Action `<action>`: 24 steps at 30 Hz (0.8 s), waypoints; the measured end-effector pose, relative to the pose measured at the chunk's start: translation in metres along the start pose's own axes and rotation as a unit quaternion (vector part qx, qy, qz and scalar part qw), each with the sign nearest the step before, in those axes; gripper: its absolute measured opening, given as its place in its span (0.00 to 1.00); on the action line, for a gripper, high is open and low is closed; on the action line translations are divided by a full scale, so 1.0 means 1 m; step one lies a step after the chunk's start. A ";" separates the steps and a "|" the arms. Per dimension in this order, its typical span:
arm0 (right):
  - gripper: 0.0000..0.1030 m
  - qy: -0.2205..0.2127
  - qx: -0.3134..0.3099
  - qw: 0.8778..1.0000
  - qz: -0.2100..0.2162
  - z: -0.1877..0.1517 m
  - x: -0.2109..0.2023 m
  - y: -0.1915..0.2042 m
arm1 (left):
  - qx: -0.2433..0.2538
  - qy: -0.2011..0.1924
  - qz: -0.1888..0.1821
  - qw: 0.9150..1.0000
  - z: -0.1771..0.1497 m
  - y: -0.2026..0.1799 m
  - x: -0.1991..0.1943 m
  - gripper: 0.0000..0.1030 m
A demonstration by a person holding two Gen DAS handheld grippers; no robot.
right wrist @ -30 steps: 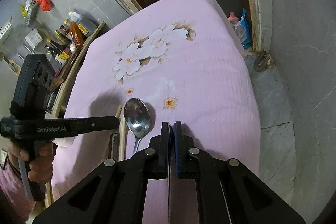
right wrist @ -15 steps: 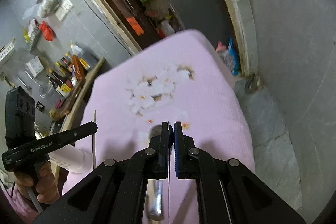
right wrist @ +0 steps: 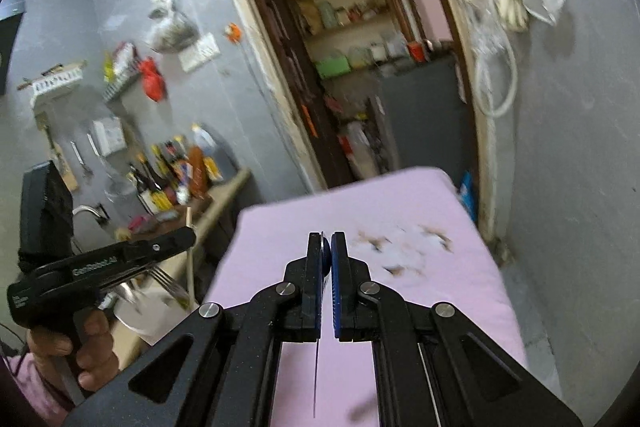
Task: Organize utensils
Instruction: 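Carry the chopstick and small spoon up and over the white caddy with both tools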
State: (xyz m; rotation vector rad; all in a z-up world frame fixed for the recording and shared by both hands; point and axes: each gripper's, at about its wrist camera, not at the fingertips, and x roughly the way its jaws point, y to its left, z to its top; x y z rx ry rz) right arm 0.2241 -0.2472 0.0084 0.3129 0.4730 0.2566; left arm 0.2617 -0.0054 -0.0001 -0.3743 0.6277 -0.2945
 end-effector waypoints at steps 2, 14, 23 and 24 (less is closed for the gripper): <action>0.04 -0.018 -0.004 1.000 0.021 0.011 -0.001 0.026 | -0.002 -0.019 0.007 1.000 0.014 0.012 -0.018 0.05; 0.04 -0.063 -0.043 0.991 0.114 0.026 0.036 0.137 | -0.009 -0.119 0.091 0.989 0.067 0.098 -0.105 0.05; 0.04 -0.032 -0.074 0.989 0.121 -0.009 0.067 0.170 | -0.038 -0.147 0.131 0.980 0.046 0.153 -0.115 0.05; 0.04 -0.027 -0.075 0.989 0.121 -0.012 0.069 0.172 | -0.041 -0.152 0.134 0.978 0.044 0.155 -0.114 0.05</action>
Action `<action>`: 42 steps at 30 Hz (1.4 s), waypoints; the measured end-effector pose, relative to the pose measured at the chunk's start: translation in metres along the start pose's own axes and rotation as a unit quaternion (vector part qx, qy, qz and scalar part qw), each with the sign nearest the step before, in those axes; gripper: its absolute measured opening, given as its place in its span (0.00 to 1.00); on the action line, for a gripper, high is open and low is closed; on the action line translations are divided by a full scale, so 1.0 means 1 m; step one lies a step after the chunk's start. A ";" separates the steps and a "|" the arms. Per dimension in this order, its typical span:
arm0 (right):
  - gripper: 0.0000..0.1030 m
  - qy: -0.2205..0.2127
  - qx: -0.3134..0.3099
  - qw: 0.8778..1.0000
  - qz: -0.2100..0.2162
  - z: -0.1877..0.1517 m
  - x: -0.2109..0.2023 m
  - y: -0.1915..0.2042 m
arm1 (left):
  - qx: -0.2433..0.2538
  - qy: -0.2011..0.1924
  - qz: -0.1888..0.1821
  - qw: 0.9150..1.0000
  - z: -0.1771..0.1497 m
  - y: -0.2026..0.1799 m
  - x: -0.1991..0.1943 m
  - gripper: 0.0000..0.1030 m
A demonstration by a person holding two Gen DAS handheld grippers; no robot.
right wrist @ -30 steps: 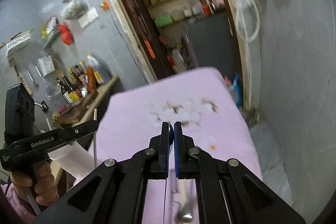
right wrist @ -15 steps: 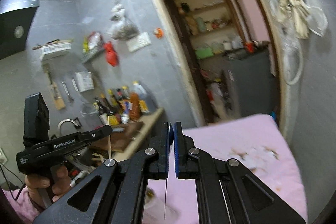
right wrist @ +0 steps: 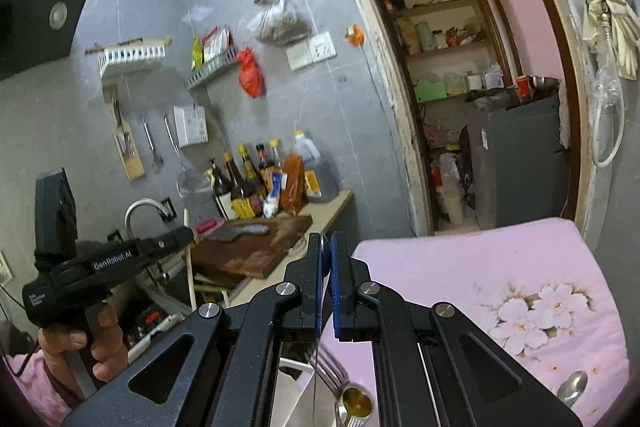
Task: Organize utensils
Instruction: 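Carry the chopstick and small spoon up and over the white caddy with both tools, then open both tools to drop the chopstick and small spoon into the caddy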
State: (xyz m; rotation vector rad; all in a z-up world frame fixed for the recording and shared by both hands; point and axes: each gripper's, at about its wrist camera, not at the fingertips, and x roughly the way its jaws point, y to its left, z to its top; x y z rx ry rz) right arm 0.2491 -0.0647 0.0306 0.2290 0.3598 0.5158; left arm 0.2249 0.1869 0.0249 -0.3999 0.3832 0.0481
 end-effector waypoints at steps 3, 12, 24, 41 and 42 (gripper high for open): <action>0.04 0.010 0.001 1.000 -0.002 -0.005 0.005 0.001 | -0.009 -0.008 0.001 1.000 0.000 0.004 0.002 0.05; 0.04 0.022 -0.015 1.000 -0.015 -0.014 0.008 0.006 | 0.025 -0.030 0.017 0.999 -0.009 -0.004 0.006 0.05; 0.06 0.064 -0.010 0.998 -0.004 -0.033 0.009 0.006 | 0.059 -0.016 0.039 0.997 -0.049 -0.013 0.000 0.05; 0.53 0.011 0.030 0.999 -0.041 -0.025 -0.045 -0.029 | 0.040 0.021 0.003 0.999 -0.054 -0.030 -0.021 0.50; 0.57 0.005 0.030 0.998 -0.051 -0.024 -0.050 -0.033 | 0.042 0.017 0.001 0.999 -0.055 -0.035 -0.022 0.52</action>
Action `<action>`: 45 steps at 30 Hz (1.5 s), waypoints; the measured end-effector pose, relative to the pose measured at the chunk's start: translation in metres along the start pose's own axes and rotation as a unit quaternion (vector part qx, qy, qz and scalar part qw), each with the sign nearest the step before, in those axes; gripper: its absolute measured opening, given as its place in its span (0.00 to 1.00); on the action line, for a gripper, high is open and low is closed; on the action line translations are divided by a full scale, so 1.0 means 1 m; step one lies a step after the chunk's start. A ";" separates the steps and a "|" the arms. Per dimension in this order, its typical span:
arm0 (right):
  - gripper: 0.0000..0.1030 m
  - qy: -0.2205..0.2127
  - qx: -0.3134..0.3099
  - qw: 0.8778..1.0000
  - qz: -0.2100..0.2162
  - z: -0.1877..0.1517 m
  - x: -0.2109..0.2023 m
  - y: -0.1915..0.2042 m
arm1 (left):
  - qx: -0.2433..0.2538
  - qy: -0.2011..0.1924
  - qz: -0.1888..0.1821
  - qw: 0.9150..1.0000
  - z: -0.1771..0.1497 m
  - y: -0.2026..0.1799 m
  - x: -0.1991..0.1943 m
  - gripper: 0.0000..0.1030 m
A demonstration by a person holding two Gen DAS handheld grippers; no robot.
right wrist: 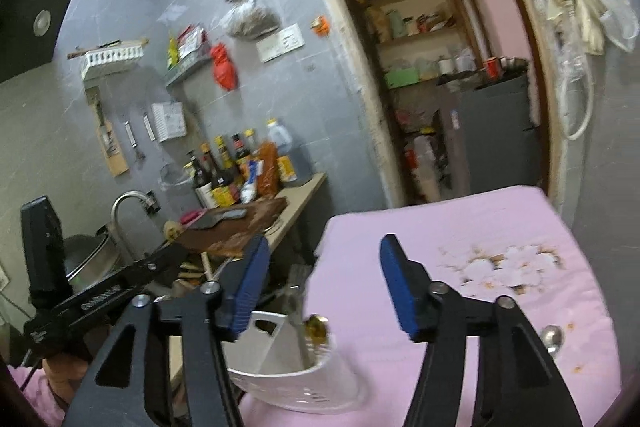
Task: Organize utensils
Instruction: 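Open both tools to drop the chopstick and small spoon into the caddy, then move both tools back toward the remaining utensils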
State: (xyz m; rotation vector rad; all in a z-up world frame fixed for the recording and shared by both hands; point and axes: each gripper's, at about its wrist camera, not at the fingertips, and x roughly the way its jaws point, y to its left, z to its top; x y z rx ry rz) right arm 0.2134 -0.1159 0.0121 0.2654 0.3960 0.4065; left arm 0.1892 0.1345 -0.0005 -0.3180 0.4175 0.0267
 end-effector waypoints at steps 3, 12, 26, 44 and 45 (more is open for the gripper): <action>0.68 -0.018 0.001 1.000 -0.023 0.003 -0.016 -0.014 | 0.011 -0.004 -0.007 1.000 0.000 -0.016 -0.001 0.67; 0.98 -0.066 -0.034 0.991 -0.110 0.017 -0.069 -0.059 | 0.041 -0.040 -0.011 0.998 -0.016 -0.081 0.000 0.98; 0.99 -0.029 -0.014 0.984 -0.174 -0.004 -0.094 -0.190 | 0.104 0.002 -0.030 0.994 -0.070 -0.188 0.036 0.99; 0.95 0.107 0.003 0.992 -0.073 -0.061 -0.010 -0.293 | 0.092 0.204 -0.033 0.974 -0.168 -0.228 0.132 0.70; 0.89 0.111 0.000 0.991 -0.069 -0.063 -0.007 -0.293 | 0.094 0.215 -0.036 0.971 -0.171 -0.229 0.136 0.68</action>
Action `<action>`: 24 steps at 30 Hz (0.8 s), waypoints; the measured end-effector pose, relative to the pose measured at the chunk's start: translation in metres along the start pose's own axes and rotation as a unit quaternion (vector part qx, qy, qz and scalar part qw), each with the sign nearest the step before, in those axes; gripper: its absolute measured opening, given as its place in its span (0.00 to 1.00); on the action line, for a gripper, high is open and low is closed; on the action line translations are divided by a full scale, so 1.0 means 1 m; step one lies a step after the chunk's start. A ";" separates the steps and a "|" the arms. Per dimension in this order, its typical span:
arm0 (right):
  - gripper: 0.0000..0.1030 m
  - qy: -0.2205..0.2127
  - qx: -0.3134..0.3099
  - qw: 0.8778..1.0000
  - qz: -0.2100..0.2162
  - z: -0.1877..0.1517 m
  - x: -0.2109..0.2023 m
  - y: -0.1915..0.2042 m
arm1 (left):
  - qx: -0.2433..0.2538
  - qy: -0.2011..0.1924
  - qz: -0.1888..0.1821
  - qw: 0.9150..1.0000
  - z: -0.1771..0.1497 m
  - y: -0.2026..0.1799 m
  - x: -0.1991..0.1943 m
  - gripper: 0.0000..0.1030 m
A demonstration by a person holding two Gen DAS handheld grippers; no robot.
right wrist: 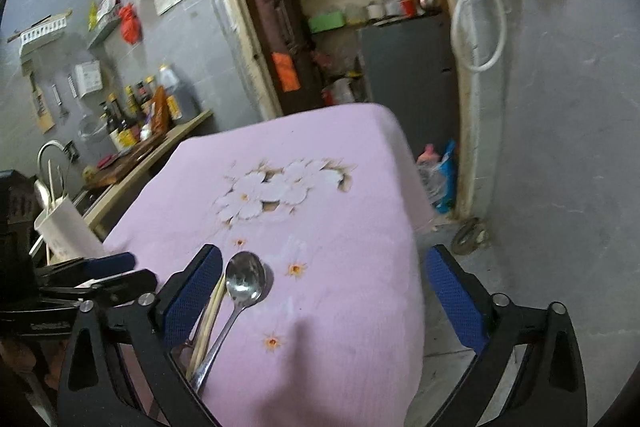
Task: Organize utensils
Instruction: 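Move both tools back toward the remaining utensils, then grasp the metal wire clip with the left tool while the right tool grasps the large silver spoon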
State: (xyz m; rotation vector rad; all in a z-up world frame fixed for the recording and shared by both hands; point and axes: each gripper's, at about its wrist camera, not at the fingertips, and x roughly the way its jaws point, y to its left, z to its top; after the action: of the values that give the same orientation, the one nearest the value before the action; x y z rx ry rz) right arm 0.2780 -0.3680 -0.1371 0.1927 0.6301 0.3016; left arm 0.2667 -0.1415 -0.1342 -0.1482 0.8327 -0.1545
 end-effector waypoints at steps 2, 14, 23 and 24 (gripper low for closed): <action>0.79 0.011 -0.005 1.000 0.010 -0.003 0.011 0.001 | 0.004 0.017 -0.007 1.000 0.000 -0.002 0.006 0.58; 0.28 0.073 -0.027 0.994 0.080 -0.012 0.047 0.013 | -0.020 0.104 -0.052 0.993 -0.011 -0.007 0.036 0.35; 0.25 0.107 -0.040 0.988 0.101 -0.014 0.066 0.021 | -0.009 0.133 -0.044 0.990 -0.006 -0.009 0.045 0.26; 0.25 0.110 -0.040 0.988 0.103 -0.014 0.067 0.021 | 0.005 0.138 -0.042 0.990 -0.004 -0.012 0.047 0.26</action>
State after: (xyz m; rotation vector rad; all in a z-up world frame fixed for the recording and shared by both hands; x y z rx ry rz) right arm 0.3162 -0.3244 -0.1796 0.1482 0.8167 0.5523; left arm 0.2938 -0.1627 -0.1683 -0.1549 1.1022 -0.2614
